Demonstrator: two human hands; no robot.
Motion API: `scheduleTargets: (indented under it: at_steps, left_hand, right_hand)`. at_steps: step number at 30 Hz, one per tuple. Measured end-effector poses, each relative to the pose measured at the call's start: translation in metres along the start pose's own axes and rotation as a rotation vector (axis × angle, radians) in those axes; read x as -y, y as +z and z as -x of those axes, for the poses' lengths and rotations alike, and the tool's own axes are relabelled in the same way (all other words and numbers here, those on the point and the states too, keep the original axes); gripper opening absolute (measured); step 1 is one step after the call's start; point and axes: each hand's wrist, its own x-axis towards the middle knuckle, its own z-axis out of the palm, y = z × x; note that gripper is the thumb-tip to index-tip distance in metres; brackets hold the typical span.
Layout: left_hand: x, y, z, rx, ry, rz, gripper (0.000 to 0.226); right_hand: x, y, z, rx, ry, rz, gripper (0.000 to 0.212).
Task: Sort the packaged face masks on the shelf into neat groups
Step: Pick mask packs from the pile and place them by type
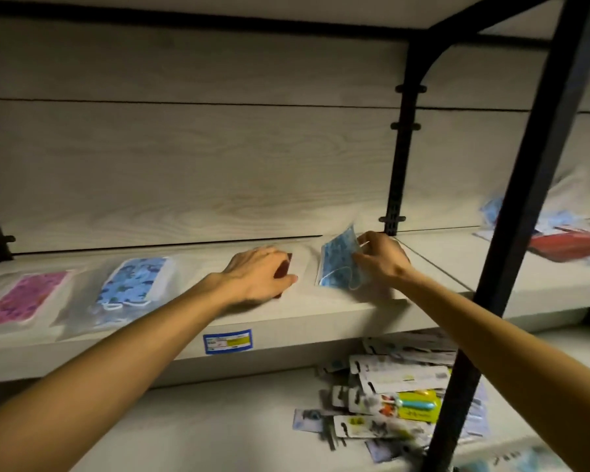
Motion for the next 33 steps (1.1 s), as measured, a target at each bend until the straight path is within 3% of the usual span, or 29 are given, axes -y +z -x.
scheduleTargets:
  at_steps: [6, 9, 12, 16, 23, 27, 33]
  left_hand:
    - [-0.034, 0.008, -0.007, 0.043, -0.186, -0.169, 0.046]
    - [-0.046, 0.011, -0.007, 0.055, -0.294, -0.165, 0.056]
    - [-0.06, 0.009, -0.005, 0.039, -0.349, -0.153, 0.066]
    - [-0.082, -0.003, 0.002, 0.024, -0.342, -0.186, 0.07]
    - [-0.13, -0.017, 0.027, 0.044, -0.297, -0.254, 0.071]
    - [-0.163, -0.02, 0.048, 0.025, -0.283, -0.233, 0.07]
    - [-0.227, -0.013, 0.064, -0.011, -0.181, -0.185, 0.069]
  right_hand:
    - [-0.031, -0.008, -0.014, -0.068, -0.079, 0.313, 0.052]
    - [-0.034, -0.008, -0.018, -0.065, -0.027, 0.352, 0.069]
    - [-0.039, -0.011, -0.014, -0.105, -0.144, 0.315, 0.058]
    - [-0.046, -0.024, -0.005, 0.03, -0.325, 0.296, 0.055]
    - [-0.057, -0.053, 0.031, 0.23, -0.429, 0.307, 0.071]
    - [-0.062, -0.077, 0.069, 0.245, -0.466, 0.292, 0.072]
    - [-0.098, -0.126, 0.137, 0.181, -0.517, 0.29, 0.057]
